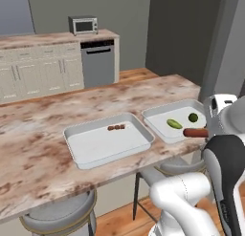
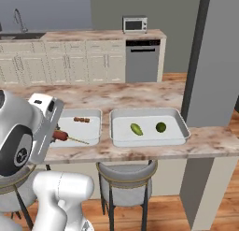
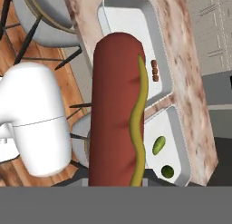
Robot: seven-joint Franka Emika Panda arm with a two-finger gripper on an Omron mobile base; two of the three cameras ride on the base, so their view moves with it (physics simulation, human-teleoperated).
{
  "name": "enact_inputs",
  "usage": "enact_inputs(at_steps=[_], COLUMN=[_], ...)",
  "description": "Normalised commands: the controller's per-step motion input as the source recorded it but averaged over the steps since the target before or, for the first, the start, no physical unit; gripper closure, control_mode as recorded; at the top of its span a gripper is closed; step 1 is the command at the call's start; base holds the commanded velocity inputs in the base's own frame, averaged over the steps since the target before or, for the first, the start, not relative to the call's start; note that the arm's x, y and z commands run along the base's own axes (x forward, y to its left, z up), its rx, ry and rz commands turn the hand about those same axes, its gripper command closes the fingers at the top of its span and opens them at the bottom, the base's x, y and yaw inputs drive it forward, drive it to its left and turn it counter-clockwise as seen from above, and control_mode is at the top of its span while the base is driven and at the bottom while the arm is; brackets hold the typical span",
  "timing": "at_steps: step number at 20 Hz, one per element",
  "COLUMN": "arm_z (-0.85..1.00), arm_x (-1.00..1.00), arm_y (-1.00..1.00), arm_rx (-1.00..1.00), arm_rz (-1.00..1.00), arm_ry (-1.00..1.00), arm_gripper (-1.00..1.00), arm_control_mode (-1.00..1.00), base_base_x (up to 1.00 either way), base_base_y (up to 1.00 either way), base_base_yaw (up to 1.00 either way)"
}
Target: Place the cold items (mango and lime) from the fridge in one tupperware on the dining counter. Place the warm items (kebab skewer and hot dog) in the stove area in another tupperware.
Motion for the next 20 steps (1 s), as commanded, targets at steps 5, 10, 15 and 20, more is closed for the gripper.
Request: enact_inputs(at_steps=[5,10,15,20], arm_z=[0.00,0.00,-0.17,-0.77], arm_x=[0.04,0.73,1.00,0.97], arm_y=[0.17,0.33,0.10,0.28], arm_rx=[-0.03,-0.08,0.00,0.00], arm_rz=[-0.18,-0.01,0.05,0.22], arm_ry=[-0.02,0.12,0.26,0.28], arm_gripper=[1.00,1.00,1.00,1.00], arm_control_mode=[-1.00,-1.00,-1.00,-1.00], base_base_x=[0.02,0.00,0.00,0.00], base_base_y=[0.14,0.00,0.00,0.00], base_base_yaw=[-0.12,0.00,0.00,0.00])
